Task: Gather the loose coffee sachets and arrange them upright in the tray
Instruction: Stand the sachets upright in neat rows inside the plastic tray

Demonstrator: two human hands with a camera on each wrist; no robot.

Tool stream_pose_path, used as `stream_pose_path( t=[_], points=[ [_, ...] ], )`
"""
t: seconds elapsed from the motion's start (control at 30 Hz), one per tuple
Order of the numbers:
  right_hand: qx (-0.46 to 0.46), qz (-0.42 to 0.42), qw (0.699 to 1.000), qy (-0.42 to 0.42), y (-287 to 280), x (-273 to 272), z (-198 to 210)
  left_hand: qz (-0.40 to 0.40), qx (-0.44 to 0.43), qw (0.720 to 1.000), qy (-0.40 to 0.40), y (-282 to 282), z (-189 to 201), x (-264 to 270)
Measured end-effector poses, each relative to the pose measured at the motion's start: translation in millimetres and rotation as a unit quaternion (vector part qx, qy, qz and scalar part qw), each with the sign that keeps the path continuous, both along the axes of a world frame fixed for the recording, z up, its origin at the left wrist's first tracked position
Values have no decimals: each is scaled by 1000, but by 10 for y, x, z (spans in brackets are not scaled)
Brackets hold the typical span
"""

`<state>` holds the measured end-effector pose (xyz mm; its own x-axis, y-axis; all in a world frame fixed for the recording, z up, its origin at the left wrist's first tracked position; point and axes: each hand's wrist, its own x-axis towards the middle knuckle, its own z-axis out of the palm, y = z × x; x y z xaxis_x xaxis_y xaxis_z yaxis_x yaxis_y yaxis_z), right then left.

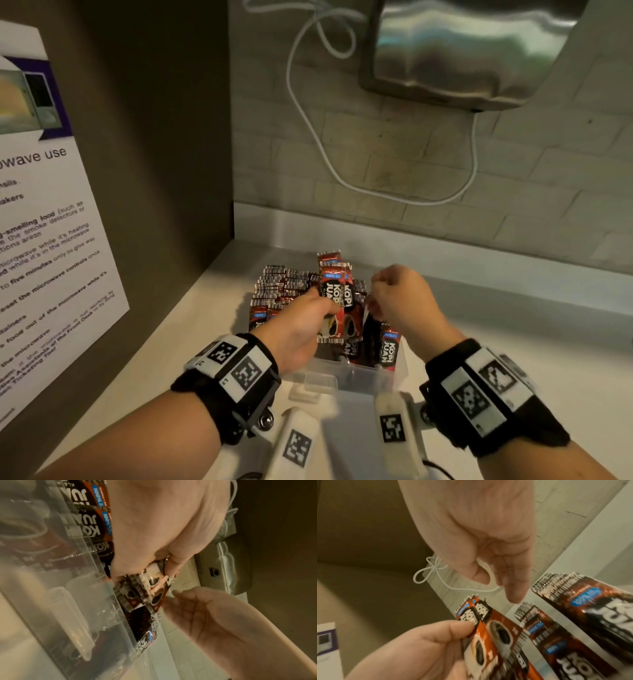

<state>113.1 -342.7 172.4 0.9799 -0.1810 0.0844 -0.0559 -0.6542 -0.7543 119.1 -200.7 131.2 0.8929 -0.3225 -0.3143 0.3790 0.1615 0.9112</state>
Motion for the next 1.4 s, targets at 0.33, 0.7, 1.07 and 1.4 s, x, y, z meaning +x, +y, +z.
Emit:
stream_pose_path(
  t=[0.33,0.7,1.07,1.4],
  points=[
    [-136,99,969,183,219,-85,-183,20,67,996,47,-148,-70,101],
    [-20,54,969,240,220,-17,-297,-3,131,989,70,-247,13,93],
    [-71,90,970,213,228,-9,-362,-10,197,980,31,-372,54,79],
    [-91,81,972,203,236,1,-432,19,254,967,32,-354,34,142]
  ],
)
